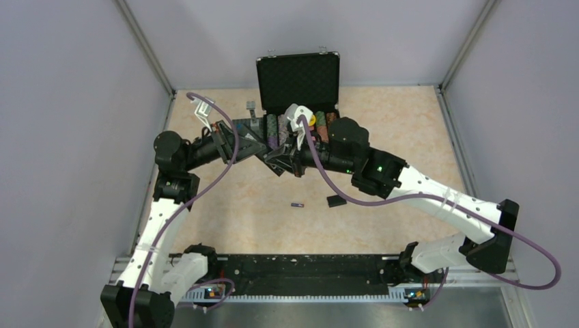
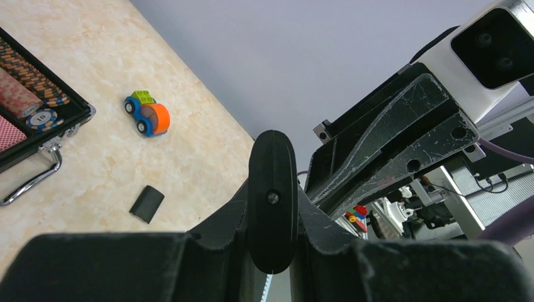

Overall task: Load the batteries into the remote control
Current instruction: Load the battery into the remote control.

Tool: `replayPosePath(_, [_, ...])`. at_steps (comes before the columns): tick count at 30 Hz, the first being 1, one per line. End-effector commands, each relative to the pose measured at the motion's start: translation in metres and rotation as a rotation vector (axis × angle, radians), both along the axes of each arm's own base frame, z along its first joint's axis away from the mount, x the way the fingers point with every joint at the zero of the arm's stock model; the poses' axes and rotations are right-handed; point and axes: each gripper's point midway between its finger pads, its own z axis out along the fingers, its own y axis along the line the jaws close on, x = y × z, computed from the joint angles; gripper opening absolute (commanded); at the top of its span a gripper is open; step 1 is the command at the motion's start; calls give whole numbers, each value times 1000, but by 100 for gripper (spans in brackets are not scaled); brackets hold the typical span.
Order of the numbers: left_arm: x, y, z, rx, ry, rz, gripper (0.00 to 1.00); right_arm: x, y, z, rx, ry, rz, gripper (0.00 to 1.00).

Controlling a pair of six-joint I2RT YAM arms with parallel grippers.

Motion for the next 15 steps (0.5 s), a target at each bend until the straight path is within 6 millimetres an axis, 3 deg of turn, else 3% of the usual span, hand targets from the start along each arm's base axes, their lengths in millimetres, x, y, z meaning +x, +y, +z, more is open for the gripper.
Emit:
replayPosePath(1, [-13, 0, 29, -3, -130, -21, 0, -4, 5, 4, 20, -32, 20, 0])
replayPosePath(9, [-17, 0, 30, -4, -133, -32, 0, 1, 0, -8, -21, -82, 4, 0])
replayPosePath(15, [-21, -1, 30, 9, -141, -46, 0, 4, -4, -4, -8, -128, -11, 0])
